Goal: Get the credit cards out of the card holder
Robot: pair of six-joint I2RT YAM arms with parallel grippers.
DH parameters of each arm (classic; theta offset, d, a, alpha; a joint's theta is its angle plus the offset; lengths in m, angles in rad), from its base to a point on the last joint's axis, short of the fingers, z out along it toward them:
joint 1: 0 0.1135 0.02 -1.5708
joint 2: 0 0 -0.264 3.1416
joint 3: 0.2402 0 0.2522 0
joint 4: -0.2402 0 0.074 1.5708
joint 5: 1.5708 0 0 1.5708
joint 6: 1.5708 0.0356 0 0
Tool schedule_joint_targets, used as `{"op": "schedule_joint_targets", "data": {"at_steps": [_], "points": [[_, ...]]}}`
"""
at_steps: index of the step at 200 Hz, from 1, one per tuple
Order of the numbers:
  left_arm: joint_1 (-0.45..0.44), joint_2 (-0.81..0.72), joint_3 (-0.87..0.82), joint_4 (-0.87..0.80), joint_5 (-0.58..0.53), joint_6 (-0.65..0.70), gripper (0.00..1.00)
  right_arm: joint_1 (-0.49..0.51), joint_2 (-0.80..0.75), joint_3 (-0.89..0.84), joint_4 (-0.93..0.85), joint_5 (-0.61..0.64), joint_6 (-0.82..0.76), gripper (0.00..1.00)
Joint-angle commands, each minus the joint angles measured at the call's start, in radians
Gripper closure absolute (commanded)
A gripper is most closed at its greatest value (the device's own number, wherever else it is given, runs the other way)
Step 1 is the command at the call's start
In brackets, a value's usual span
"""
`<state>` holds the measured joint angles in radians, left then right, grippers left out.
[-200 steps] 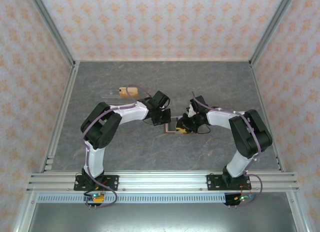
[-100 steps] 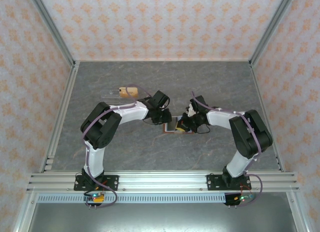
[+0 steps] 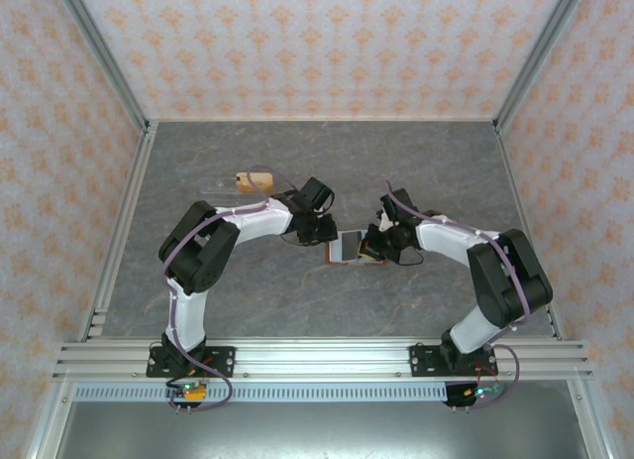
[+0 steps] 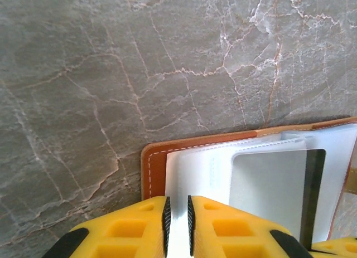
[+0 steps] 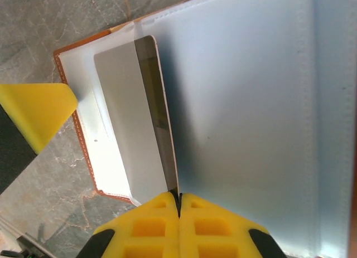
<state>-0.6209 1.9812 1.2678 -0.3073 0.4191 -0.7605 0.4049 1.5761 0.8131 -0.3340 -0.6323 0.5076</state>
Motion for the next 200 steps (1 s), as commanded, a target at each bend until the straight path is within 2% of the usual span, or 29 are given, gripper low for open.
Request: {"op": "schedule_joint_targets", "data": {"at_steps": [1, 43, 65, 112, 146, 200], "points": [[0.007, -0.013, 0.005, -0.053, -0.019, 0.018, 0.83, -0.006, -0.049, 0.005, -0.086, 0.108, -0.031, 1.00], [0.016, -0.058, 0.045, -0.081, -0.021, 0.037, 0.82, -0.005, -0.129, 0.047, -0.153, 0.202, -0.087, 1.00], [0.025, -0.111, 0.042, -0.067, -0.015, 0.035, 0.80, -0.005, -0.130, 0.057, -0.163, 0.212, -0.098, 1.00], [0.011, -0.098, 0.019, 0.062, 0.093, -0.017, 0.79, -0.006, -0.067, 0.061, -0.082, 0.076, -0.107, 1.00], [-0.013, -0.013, 0.040, 0.099, 0.125, -0.043, 0.88, -0.005, -0.019, 0.058, -0.021, 0.015, -0.105, 1.00], [-0.017, 0.047, 0.065, 0.047, 0.095, -0.033, 1.00, -0.005, 0.037, 0.054, 0.025, -0.010, -0.106, 1.00]]}}
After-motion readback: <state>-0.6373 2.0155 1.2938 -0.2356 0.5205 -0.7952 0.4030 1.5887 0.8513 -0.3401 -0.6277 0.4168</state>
